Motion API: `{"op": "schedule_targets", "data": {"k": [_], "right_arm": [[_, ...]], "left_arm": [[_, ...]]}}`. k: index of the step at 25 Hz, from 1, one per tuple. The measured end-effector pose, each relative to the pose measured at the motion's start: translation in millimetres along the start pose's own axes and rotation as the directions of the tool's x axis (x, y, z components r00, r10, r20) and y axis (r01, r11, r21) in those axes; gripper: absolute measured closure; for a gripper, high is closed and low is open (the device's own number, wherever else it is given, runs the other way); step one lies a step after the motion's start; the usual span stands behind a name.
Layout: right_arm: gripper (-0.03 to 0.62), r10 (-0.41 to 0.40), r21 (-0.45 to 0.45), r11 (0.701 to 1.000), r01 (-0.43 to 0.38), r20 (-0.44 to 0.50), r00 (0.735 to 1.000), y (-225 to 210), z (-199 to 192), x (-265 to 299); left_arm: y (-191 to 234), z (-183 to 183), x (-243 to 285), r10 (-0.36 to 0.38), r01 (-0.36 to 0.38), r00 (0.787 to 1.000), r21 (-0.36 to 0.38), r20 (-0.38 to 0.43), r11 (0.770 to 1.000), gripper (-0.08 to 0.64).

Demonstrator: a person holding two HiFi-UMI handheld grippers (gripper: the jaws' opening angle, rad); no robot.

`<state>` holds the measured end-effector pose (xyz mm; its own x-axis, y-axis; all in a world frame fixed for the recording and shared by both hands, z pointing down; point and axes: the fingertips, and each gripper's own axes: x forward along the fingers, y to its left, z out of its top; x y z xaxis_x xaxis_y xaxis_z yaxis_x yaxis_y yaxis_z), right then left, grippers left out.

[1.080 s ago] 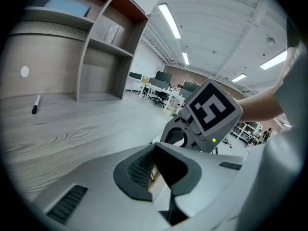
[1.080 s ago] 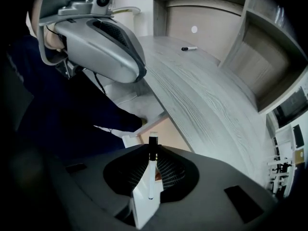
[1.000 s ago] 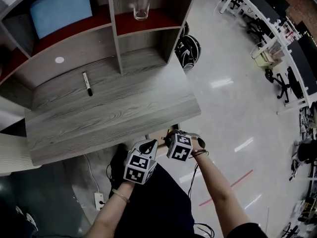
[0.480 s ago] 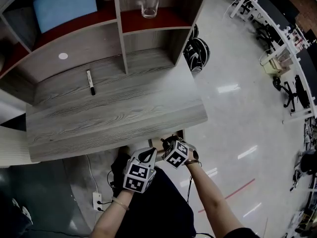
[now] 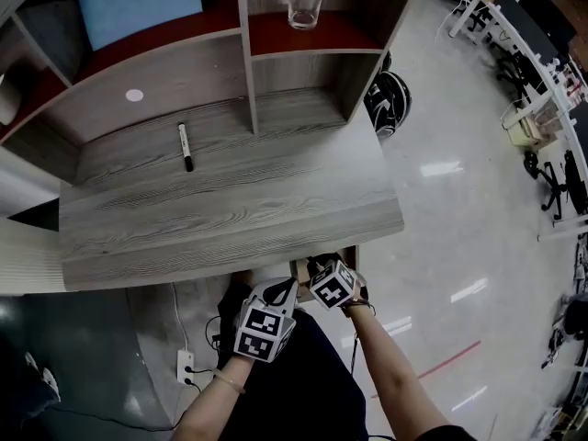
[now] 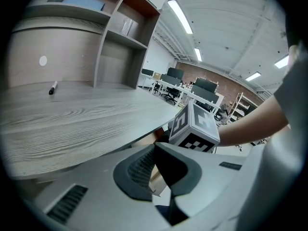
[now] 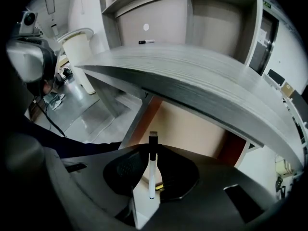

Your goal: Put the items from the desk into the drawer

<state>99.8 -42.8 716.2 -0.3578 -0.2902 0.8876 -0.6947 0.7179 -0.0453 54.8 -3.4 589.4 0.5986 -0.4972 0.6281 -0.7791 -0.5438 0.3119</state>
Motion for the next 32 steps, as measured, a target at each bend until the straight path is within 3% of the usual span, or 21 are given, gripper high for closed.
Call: {"op": "schedule_targets", "data": {"k": [13,26,32], "right_arm": [[0.492,-0.018,0.080,0.997,0.014,0.053,0.998,-2,-6,-8],[0.503,-0.085,0.135,0.989,0.063,0.164,0.983,-4,1,-47],[0.519,-0.095,0.133,0.989,0.067,0.214,0.972,10,5,-73]], "left_arm": [[2,3,3,-0.004,0.004,1.000,0.010,-0.016,1.000,0.531],[-17,10,15,-0.038,0.037,0.999,0.007,0.008,0.999,0.531],[-35,19,14,-0.071,0.070,0.997,0.048,0.020,0.996,0.532]]}}
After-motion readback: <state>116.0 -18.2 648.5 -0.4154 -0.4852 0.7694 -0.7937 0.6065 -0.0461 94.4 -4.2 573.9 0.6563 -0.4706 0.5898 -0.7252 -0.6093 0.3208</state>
